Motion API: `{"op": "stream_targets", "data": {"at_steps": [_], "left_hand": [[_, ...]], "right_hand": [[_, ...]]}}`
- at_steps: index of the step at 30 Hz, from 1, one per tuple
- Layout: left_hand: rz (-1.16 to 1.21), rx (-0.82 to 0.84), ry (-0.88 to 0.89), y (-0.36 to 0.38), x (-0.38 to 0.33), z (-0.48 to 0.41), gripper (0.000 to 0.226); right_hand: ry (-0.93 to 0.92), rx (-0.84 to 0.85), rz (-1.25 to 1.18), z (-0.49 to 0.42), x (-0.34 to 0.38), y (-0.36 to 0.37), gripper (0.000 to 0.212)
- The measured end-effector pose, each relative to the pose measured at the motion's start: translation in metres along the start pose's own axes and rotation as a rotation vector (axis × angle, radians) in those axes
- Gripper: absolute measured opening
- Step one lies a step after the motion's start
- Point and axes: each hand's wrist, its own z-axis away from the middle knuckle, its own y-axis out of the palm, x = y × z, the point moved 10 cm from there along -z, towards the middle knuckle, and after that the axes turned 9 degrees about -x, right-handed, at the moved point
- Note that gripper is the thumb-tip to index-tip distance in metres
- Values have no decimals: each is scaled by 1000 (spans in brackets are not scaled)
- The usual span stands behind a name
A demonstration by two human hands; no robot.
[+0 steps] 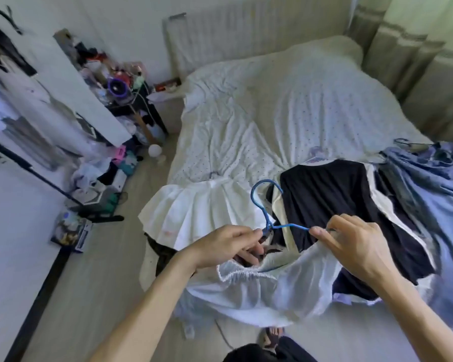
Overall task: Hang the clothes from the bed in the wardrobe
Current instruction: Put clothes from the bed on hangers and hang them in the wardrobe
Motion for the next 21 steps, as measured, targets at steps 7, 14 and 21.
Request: {"op": "stream_targets", "data": {"at_steps": [7, 14, 21], "left_hand": [[-117, -397, 60, -105, 26, 58, 46], [-221, -686, 148, -209, 4, 83, 42], [-171, -666, 232, -287, -17, 7, 26]], "right_hand": [[-55, 249, -300, -8, 89, 54, 45], [-116, 326, -484, -41, 153, 74, 9], [-42, 181, -455, -120, 169, 113, 13]]}}
